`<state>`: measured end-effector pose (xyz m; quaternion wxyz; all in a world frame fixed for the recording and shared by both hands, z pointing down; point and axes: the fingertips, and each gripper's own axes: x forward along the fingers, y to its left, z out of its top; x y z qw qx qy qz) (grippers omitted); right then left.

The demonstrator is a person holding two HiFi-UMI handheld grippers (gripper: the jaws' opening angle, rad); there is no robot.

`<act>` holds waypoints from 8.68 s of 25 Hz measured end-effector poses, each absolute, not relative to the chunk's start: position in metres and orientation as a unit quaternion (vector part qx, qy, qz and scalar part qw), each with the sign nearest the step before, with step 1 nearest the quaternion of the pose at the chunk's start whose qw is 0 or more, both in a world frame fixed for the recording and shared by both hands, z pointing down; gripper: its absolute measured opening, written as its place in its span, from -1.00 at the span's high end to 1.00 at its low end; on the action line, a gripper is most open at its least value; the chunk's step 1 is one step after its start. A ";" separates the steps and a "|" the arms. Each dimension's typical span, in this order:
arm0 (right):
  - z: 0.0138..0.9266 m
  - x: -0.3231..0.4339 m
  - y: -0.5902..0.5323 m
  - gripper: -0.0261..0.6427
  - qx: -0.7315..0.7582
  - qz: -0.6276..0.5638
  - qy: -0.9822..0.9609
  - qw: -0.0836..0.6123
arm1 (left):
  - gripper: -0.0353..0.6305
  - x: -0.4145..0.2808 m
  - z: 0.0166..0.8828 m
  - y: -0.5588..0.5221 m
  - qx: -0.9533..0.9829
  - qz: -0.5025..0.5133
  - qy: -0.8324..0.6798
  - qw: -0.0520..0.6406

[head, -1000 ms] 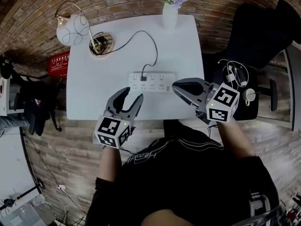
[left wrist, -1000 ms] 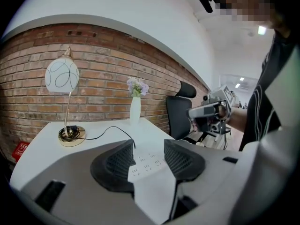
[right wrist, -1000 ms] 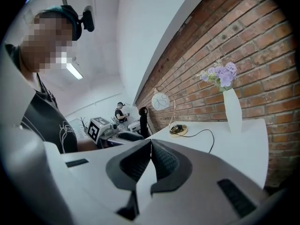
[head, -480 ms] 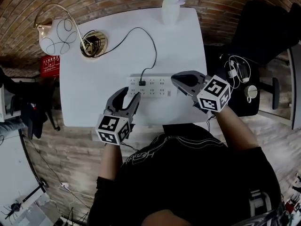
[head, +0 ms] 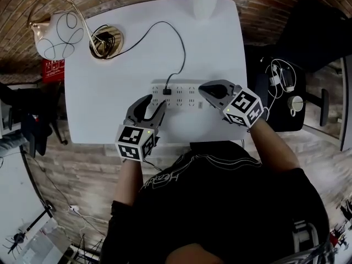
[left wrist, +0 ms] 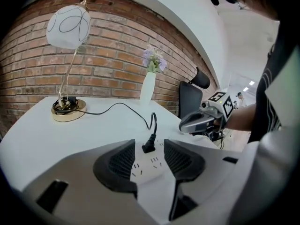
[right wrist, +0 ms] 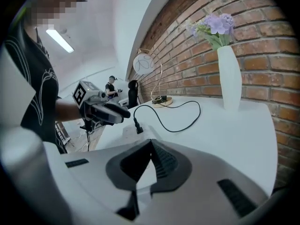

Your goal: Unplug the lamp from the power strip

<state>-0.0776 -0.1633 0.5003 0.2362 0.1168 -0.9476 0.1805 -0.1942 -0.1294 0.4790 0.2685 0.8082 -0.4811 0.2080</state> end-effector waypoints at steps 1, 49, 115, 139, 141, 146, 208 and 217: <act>0.504 -0.079 -0.160 0.93 0.112 0.174 -0.947 0.246 | 0.32 -0.194 0.480 -0.129 0.808 0.209 -0.481 0.270; 0.522 -0.084 -0.149 0.93 0.136 0.108 -0.945 0.277 | 0.65 -0.171 0.516 -0.157 0.768 0.297 -0.521 0.225; 0.523 -0.083 -0.148 0.93 0.137 0.104 -0.947 0.271 | 0.69 -0.170 0.508 -0.154 0.779 0.323 -0.494 0.212; 0.522 -0.083 -0.148 0.93 0.135 0.103 -0.947 0.273 | 0.73 -0.164 0.503 -0.151 0.776 0.408 -0.468 0.109; 0.522 -0.084 -0.148 0.93 0.134 0.105 -0.947 0.272 | 0.73 -0.167 0.503 -0.151 0.785 0.374 -0.470 0.151; 0.522 -0.083 -0.148 0.93 0.135 0.106 -0.947 0.272 | 0.74 -0.174 0.501 -0.158 0.790 0.266 -0.473 0.284; 0.523 -0.084 -0.148 0.93 0.127 0.118 -0.946 0.274 | 0.76 -0.180 0.444 -0.166 0.817 0.283 -0.460 0.199; 0.519 -0.080 -0.151 0.93 0.133 0.125 -0.944 0.275 | 0.75 -0.176 0.429 -0.154 0.817 0.219 -0.470 0.254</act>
